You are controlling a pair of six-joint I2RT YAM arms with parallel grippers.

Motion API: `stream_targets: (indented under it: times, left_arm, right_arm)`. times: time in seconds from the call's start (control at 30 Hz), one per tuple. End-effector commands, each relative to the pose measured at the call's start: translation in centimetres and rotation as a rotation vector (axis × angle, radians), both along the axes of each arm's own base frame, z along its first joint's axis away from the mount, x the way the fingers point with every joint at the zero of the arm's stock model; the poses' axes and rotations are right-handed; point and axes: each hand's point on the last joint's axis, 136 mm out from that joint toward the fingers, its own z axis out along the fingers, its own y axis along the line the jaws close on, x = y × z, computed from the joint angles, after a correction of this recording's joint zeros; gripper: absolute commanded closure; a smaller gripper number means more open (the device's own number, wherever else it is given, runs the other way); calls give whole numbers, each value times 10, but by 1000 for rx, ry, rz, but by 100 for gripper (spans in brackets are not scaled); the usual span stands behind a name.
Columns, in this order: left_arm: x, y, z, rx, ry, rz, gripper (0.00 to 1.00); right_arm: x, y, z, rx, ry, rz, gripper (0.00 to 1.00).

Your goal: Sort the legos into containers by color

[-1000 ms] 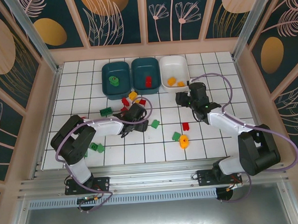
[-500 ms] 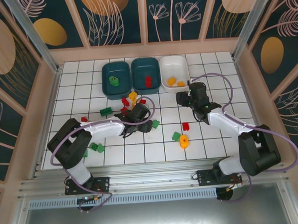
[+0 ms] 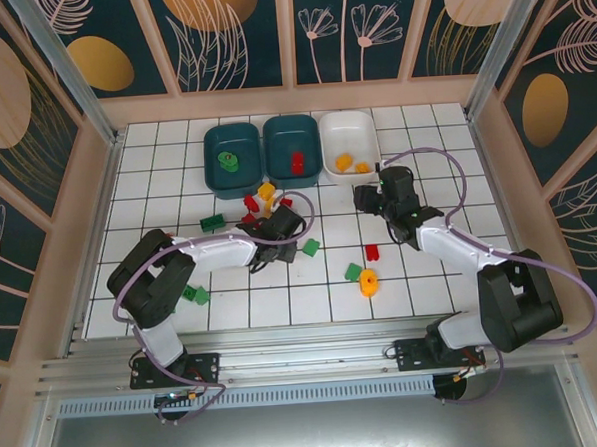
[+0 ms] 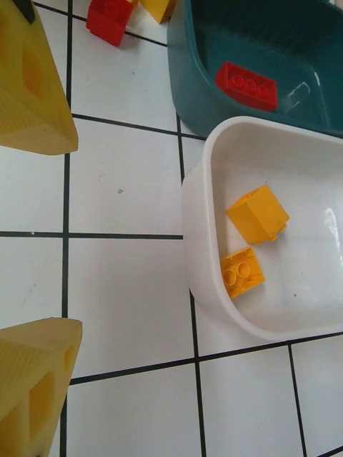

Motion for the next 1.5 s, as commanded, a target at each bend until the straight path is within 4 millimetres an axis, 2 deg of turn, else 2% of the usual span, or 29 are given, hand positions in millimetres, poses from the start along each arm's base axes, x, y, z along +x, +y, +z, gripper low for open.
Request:
stream_targets:
  times: [0.0, 0.07, 0.1, 0.2, 0.37, 0.47, 0.53, 0.7, 0.73, 0.8, 0.9, 1.0, 1.1, 1.17, 1.23, 1.33, 1.37, 1.47]
  left_arm:
    - [23, -14, 69, -86, -138, -1, 85]
    - [43, -17, 101, -105, -222, 28, 86]
    - [58, -18, 115, -118, -254, 49, 86]
    - [107, -25, 132, -186, -272, 87, 85]
    - [194, -28, 126, -233, -251, 157, 86]
    - [235, -29, 106, -203, -220, 176, 81]
    - [252, -31, 94, -190, -192, 164, 79]
    - [271, -35, 94, -181, -224, 138, 72]
    - [271, -36, 95, -184, -223, 133, 67]
    - [270, -36, 100, -190, -224, 127, 45]
    - [263, -31, 119, -195, -242, 123, 28]
    - [247, -15, 147, -199, -282, 161, 25]
    - [212, 7, 161, -278, -314, 225, 24]
    - [178, 42, 160, -284, -341, 343, 23]
    - [146, 91, 157, -283, -376, 536, 13]
    - [105, 140, 134, -380, -323, 736, 9]
    - [94, 153, 125, -419, -303, 788, 8]
    - [76, 158, 111, -519, -270, 799, 7]
  right_arm:
    - [-2, -7, 12, 66, -73, -64, 38]
    - [-9, -4, 11, 120, -120, -62, 39]
    - [-12, -8, 8, 125, -129, -96, 39]
    - [-17, -23, 6, 137, -165, -177, 39]
    - [-24, -32, 3, 147, -190, -212, 39]
    - [-25, -36, 3, 133, -193, -226, 39]
    - [-26, -39, 5, 125, -204, -236, 38]
    - [-27, -40, 5, 122, -207, -236, 38]
    - [-26, -40, 5, 121, -207, -235, 38]
    - [-26, -39, 5, 120, -206, -232, 38]
    - [-26, -39, 6, 117, -206, -230, 37]
    - [-27, -38, 8, 124, -210, -226, 37]
    - [-28, -36, 9, 134, -210, -216, 37]
    - [-28, -33, 7, 133, -206, -206, 37]
    - [-28, -32, 6, 130, -204, -205, 37]
    - [-26, -28, 3, 131, -193, -192, 37]
    - [-25, -26, 1, 130, -188, -186, 37]
    - [-25, -22, -2, 126, -177, -176, 37]
